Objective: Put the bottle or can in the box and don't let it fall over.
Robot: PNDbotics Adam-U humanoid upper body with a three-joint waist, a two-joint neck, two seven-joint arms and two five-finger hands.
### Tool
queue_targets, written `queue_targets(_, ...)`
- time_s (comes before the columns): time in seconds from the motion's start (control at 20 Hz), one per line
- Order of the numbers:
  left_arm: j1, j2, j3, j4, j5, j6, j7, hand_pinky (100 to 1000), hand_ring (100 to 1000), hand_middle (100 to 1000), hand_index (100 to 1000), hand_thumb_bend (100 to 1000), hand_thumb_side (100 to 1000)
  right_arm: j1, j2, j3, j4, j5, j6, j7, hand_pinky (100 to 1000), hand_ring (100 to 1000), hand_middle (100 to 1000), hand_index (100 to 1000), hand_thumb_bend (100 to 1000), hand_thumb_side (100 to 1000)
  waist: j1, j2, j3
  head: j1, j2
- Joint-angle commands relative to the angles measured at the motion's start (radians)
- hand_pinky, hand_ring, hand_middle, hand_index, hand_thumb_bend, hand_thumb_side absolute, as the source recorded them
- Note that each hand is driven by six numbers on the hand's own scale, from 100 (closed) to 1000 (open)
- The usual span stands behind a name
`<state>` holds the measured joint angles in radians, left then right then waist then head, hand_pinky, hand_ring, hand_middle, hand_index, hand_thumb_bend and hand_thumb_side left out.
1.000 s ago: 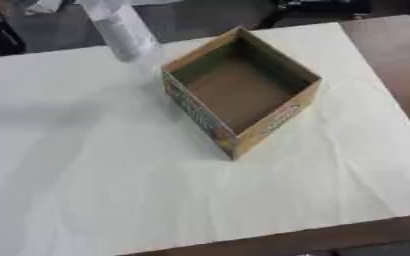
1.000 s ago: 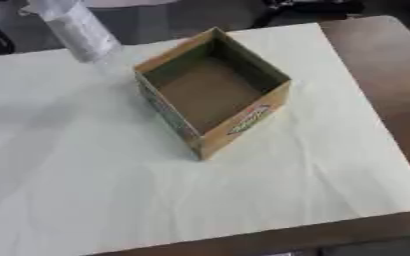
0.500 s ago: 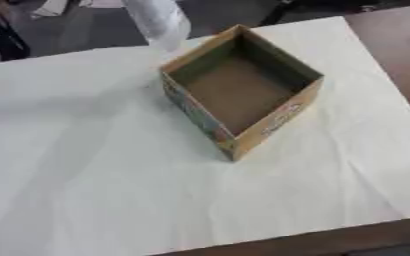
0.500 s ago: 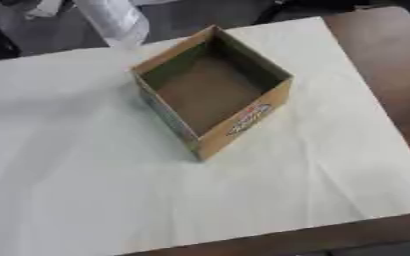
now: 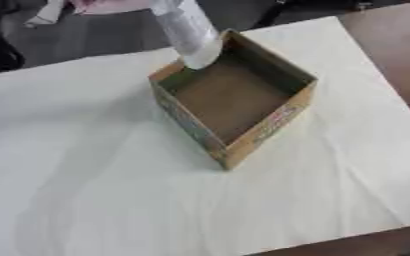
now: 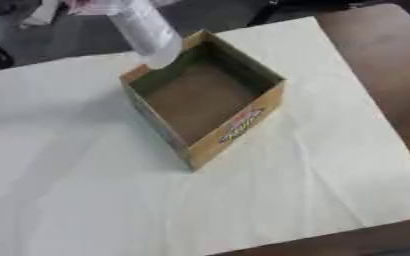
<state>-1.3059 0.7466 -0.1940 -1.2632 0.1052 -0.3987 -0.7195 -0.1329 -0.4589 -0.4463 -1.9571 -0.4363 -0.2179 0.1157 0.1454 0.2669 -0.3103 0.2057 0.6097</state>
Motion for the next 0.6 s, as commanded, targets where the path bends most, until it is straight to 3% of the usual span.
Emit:
queue_targets(0.05, -0.023, 0.017, 0.007, -0.001, -0.009, -0.057, -0.044, 100, 100, 100, 167, 300, 100, -0.010, -0.019, -0.003, -0.020, -0.006, 0.001, 0.003, 731, 1000, 902, 985, 100, 428, -0.008, -0.013, -0.002, 0.007, -0.017)
queue_targets(0.1, -0.019, 0.012, 0.003, -0.001, -0.013, -0.060, -0.046, 100, 100, 100, 169, 329, 100, -0.012, -0.017, -0.003, -0.020, -0.007, 0.002, 0.003, 731, 1000, 903, 986, 100, 437, -0.006, -0.009, -0.006, 0.007, -0.021)
queue_targets(0.15, -0.012, 0.000, -0.007, 0.000, -0.023, -0.064, -0.055, 100, 100, 100, 169, 285, 100, -0.018, -0.013, -0.003, -0.021, -0.007, 0.002, 0.003, 731, 1000, 903, 986, 100, 437, -0.001, -0.001, -0.019, 0.011, -0.028)
queue_targets(0.35, 0.005, -0.029, -0.026, 0.012, -0.078, -0.094, -0.075, 100, 100, 100, 172, 284, 100, -0.029, -0.005, -0.002, -0.022, -0.008, 0.006, 0.007, 731, 1000, 903, 986, 100, 441, 0.006, 0.012, -0.042, 0.016, -0.032)
queue_targets(0.55, 0.022, -0.046, -0.042, 0.023, -0.124, -0.135, -0.069, 100, 100, 100, 196, 204, 100, -0.033, -0.001, -0.001, -0.022, -0.008, 0.007, 0.011, 731, 1000, 903, 987, 100, 445, 0.008, 0.018, -0.051, 0.021, -0.028)
queue_targets(0.6, 0.025, -0.050, -0.047, 0.024, -0.133, -0.145, -0.068, 100, 100, 100, 218, 137, 100, -0.034, 0.000, -0.001, -0.022, -0.009, 0.008, 0.011, 731, 1000, 903, 987, 100, 446, 0.008, 0.019, -0.052, 0.021, -0.026)
